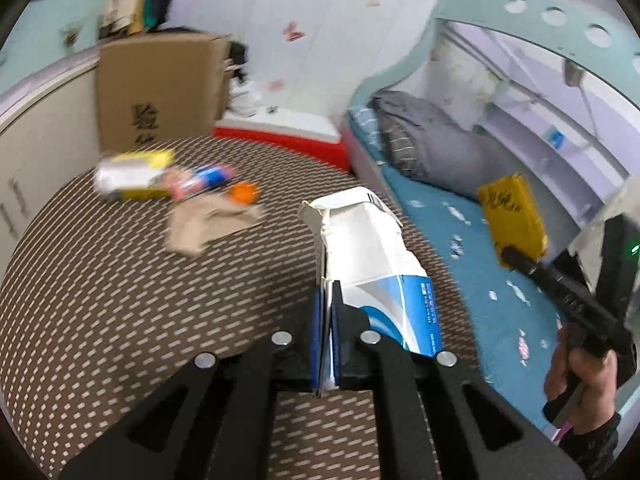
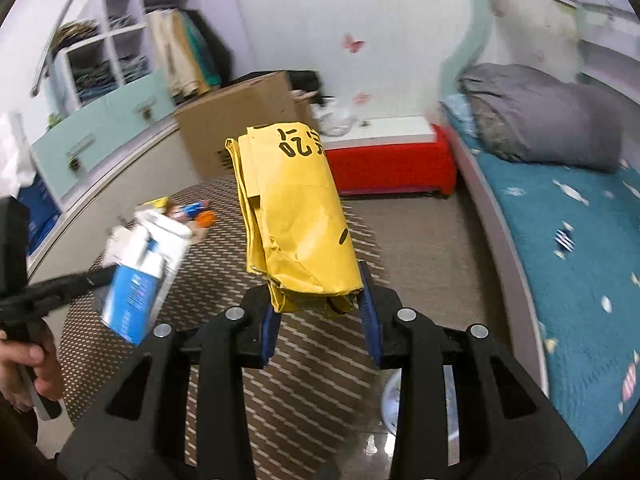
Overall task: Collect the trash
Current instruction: 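Carry both items to the wastebasket and open the right tool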
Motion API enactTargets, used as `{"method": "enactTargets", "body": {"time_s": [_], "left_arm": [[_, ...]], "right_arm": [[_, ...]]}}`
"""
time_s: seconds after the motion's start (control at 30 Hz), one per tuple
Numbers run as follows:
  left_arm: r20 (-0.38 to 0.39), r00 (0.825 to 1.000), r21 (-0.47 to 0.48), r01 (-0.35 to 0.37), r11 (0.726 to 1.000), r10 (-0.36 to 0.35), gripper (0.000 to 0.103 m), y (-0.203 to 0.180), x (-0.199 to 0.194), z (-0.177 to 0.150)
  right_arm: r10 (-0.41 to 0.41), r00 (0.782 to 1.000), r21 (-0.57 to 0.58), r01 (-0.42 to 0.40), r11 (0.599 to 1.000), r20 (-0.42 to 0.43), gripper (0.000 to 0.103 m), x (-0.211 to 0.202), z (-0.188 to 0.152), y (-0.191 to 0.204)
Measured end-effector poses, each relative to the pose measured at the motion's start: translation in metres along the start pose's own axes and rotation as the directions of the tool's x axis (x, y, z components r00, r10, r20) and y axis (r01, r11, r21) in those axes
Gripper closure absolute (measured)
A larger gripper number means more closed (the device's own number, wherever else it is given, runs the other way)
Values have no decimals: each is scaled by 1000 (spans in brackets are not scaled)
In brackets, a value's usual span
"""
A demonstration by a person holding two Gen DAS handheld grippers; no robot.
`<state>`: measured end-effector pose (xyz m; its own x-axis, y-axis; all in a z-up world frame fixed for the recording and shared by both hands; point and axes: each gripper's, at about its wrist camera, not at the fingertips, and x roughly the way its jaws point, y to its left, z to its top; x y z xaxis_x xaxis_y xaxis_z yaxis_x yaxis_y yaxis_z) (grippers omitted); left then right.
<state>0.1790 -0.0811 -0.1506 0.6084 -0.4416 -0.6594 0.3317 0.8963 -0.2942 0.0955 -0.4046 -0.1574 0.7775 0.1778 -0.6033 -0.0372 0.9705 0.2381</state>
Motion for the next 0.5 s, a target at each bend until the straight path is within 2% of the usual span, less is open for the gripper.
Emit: {"method": "enactTargets", "body": {"time_s": [0.1, 0.23, 0.43, 0.47, 0.5], "left_arm": [[-1, 999, 45, 48, 998, -48, 99, -32, 9, 11], [-16, 995, 110, 104, 989, -102, 99, -77, 26, 16], [-88, 986, 188, 153, 970, -138, 98, -135, 66, 9], [-98, 986, 195, 154, 969, -137, 99, -140, 72, 10], [-109, 985, 202, 156, 967, -137, 98, -146, 78, 9]], "right_arm": [[-61, 998, 69, 62, 996, -20, 69, -4, -15, -38], [-104, 987, 168, 123, 978, -118, 69, 13, -45, -89], [-104, 960, 277, 177, 944, -259, 68, 67, -92, -146], [-88, 952, 303, 179, 936, -292, 64, 81, -102, -157], [-78, 946, 323, 184, 928, -314, 54, 93, -111, -164]]}}
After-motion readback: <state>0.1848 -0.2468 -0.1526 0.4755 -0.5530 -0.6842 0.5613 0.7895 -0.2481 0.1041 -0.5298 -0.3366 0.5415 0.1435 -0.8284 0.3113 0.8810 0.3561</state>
